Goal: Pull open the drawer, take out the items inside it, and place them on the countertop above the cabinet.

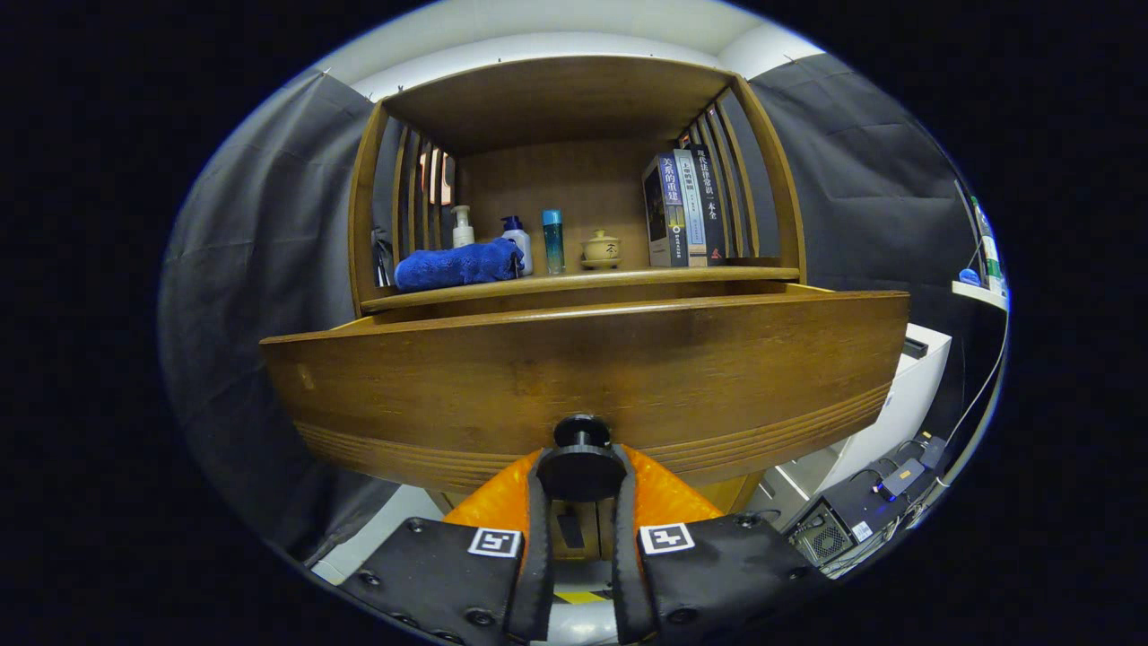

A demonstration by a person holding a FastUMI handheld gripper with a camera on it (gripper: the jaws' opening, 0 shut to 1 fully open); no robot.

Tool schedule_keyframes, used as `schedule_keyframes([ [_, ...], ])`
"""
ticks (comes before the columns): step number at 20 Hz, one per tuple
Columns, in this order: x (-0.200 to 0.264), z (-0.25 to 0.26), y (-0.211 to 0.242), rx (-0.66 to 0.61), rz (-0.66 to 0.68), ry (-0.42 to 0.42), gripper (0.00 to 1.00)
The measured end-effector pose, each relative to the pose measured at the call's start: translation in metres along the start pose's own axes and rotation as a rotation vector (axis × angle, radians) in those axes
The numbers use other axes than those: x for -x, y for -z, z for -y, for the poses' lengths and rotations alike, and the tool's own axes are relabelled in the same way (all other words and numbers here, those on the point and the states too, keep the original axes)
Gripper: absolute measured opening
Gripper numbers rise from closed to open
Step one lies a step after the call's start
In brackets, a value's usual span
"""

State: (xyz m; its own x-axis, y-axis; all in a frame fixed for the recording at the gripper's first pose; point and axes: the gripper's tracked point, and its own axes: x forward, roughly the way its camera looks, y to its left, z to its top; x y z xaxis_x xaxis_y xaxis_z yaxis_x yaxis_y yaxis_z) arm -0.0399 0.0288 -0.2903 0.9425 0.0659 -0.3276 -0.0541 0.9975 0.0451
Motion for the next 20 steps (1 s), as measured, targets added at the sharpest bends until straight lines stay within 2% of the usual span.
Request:
schedule_keyframes([
  [20,0.03,0.0,0.01,0.022,-0.005,-0.001,0.35],
])
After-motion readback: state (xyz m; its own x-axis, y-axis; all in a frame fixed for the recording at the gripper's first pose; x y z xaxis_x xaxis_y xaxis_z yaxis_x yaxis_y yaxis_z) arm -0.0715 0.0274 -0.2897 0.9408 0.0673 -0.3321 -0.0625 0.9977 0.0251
